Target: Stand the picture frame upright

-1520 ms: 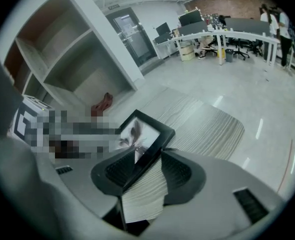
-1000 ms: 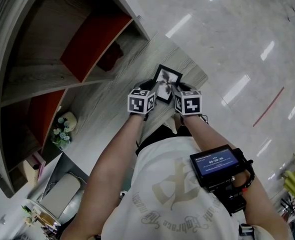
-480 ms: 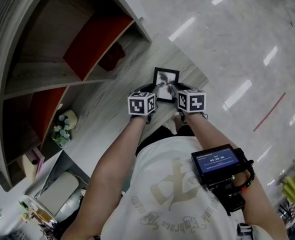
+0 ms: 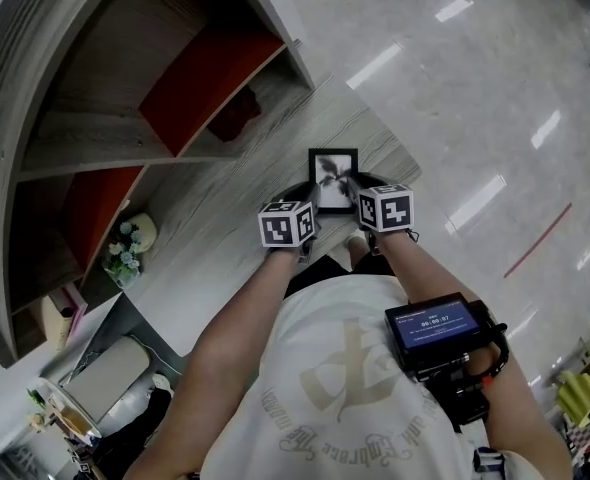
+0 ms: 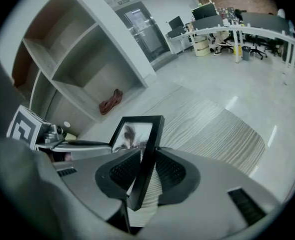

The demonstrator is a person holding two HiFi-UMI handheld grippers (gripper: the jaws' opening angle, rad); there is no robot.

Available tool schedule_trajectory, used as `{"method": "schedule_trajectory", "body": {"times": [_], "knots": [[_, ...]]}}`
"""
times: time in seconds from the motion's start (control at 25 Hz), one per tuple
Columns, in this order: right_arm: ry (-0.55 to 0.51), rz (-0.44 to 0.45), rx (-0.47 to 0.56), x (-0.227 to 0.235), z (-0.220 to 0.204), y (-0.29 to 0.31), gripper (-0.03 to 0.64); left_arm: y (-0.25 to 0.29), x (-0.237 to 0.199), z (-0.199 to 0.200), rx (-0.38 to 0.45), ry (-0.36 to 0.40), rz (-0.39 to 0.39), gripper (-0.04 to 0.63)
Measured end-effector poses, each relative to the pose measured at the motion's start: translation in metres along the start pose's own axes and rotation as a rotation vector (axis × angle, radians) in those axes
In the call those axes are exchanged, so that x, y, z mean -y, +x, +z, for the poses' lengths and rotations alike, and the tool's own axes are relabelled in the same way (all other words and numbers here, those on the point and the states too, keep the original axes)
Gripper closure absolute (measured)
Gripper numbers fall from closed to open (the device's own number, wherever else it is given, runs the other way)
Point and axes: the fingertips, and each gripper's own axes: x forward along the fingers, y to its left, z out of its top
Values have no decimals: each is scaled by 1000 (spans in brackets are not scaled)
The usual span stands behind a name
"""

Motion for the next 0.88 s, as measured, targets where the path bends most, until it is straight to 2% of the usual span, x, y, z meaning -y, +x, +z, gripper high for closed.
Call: {"method": "schedule_trajectory", "body": {"times": [0.44, 0.88], "knots": [[-88, 93, 52, -37, 16, -2, 518, -40, -13, 9, 146, -51, 71, 517], [-250, 252, 58, -109, 25, 4, 518, -102, -48, 2, 292, -144, 216, 517]]}}
